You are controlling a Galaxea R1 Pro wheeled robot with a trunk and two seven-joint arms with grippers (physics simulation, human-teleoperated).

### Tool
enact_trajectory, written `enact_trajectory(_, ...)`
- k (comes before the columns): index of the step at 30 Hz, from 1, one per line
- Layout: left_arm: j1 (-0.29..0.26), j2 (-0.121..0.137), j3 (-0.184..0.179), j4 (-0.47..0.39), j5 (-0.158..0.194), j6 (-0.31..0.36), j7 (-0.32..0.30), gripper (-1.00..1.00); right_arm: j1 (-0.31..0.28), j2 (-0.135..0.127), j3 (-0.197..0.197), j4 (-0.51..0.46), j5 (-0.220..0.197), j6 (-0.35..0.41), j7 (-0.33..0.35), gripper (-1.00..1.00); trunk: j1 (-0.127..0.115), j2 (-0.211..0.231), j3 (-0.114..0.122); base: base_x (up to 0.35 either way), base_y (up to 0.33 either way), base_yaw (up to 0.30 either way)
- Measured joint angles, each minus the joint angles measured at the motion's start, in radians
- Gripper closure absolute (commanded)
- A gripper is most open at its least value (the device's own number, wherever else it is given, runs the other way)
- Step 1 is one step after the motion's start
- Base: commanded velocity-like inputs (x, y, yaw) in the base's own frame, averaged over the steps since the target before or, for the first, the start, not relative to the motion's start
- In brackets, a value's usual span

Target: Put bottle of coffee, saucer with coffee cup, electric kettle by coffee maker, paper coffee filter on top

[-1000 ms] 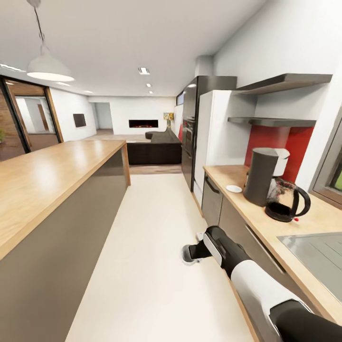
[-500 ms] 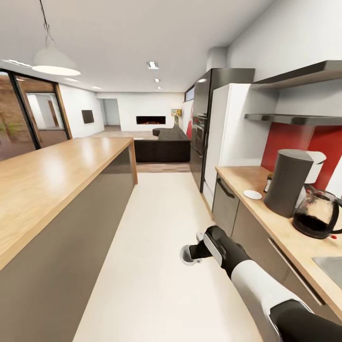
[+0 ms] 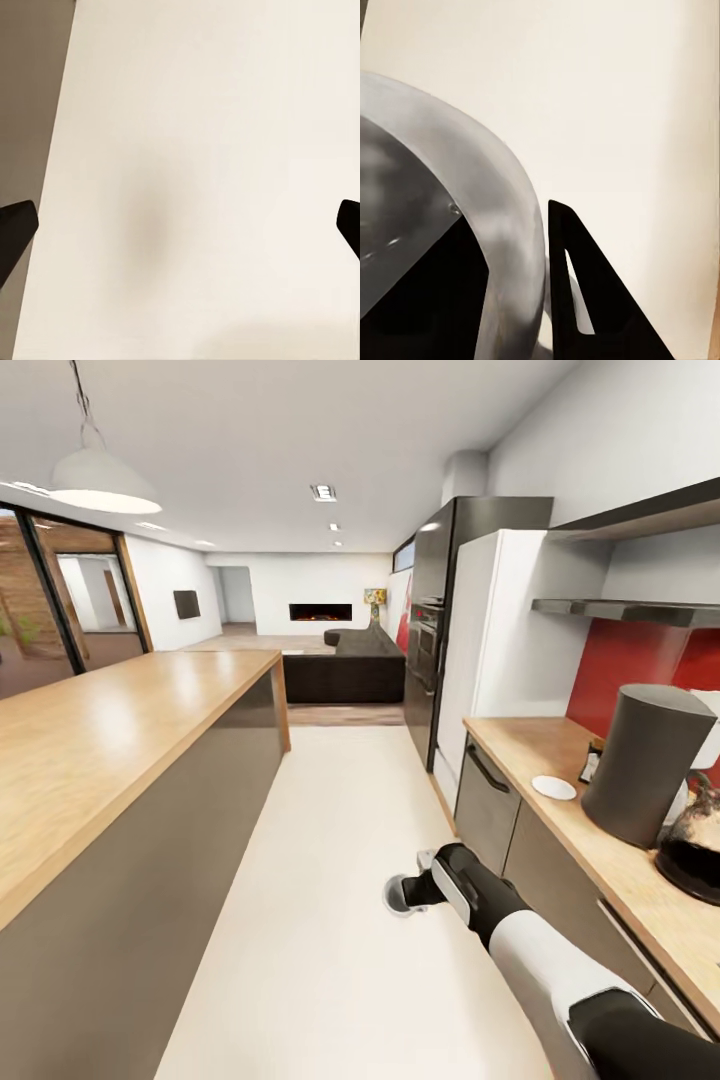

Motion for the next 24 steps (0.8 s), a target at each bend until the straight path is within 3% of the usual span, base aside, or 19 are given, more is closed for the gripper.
enact_trajectory(12,0.0,0.0,0.0,0.001,0.0,0.0,0.0,-1.0,0.0,0.001,0.0,0.006,0.0,-0.016,0.0,1.0,0.0,0.0,0.0,0.337,0.003,0.0)
enact_trajectory(24,0.0,0.0,0.002,0.003,0.0,0.001,0.0,-1.0,0.0,0.002,0.0,0.006,0.0,-0.016,-0.002,1.0,0.0,0.0,0.0,0.337,0.087,0.0)
